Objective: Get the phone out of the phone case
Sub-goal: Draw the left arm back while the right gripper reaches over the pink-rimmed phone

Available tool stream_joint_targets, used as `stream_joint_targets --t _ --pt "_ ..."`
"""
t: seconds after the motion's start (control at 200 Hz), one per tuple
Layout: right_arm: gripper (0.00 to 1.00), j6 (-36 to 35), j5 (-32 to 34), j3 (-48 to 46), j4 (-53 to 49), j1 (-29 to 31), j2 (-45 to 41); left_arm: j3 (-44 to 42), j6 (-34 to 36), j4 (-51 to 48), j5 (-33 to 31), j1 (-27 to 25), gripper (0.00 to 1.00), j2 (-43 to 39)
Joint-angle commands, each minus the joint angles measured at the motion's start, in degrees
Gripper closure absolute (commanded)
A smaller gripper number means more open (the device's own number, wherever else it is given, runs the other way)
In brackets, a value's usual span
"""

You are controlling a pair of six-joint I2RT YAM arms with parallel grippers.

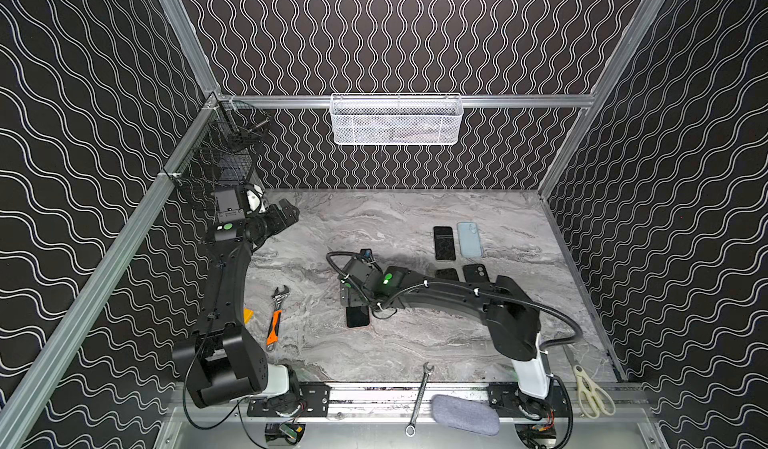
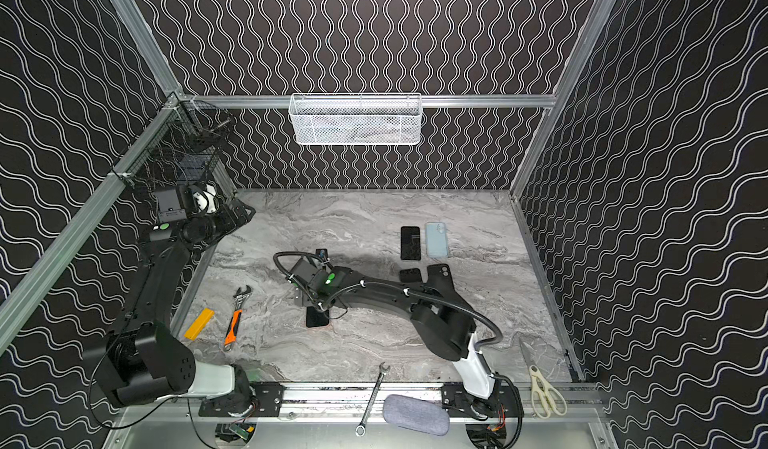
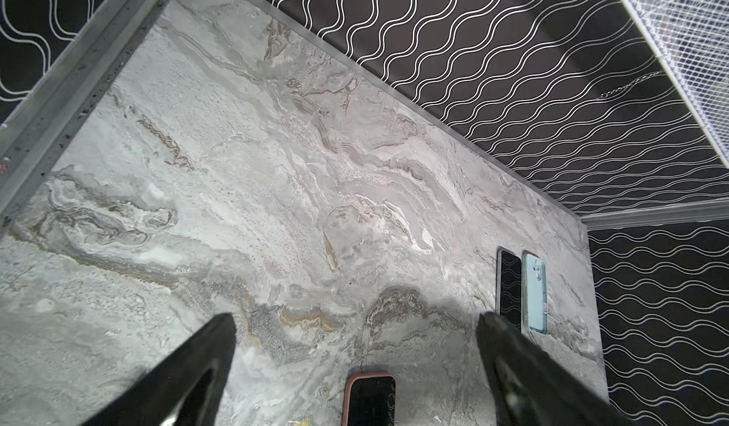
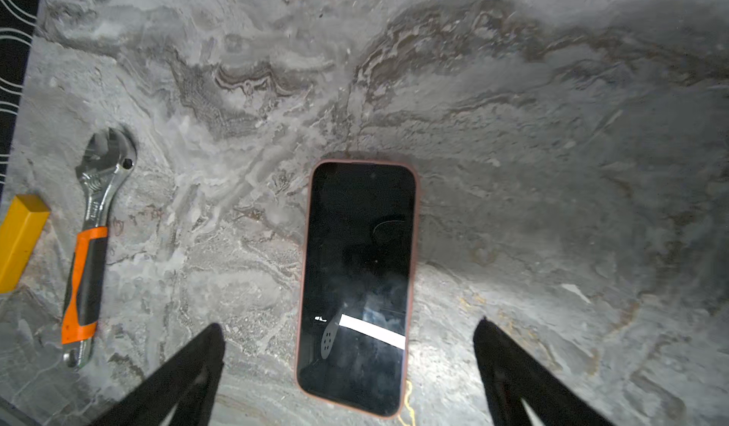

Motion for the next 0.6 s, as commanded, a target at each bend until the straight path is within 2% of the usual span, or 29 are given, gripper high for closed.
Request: stream_joint_targets --t 0.0,0.18,0.591 --pt "0.00 0.91 1.87 4.06 -6.40 0.69 3.29 -0.27 -1.53 1.53 -1.32 0.89 0.01 0.25" --pt "0.00 0.64 -0.06 8.13 -9.13 0.93 7.77 -0.43 -1.65 1.63 -0.58 1.68 0.01 0.03" --pt "0.00 -0.58 -1.94 7.84 -9.30 1.13 9.99 -0.88 -1.68 1.76 -0.57 1.87 0.01 -0.48"
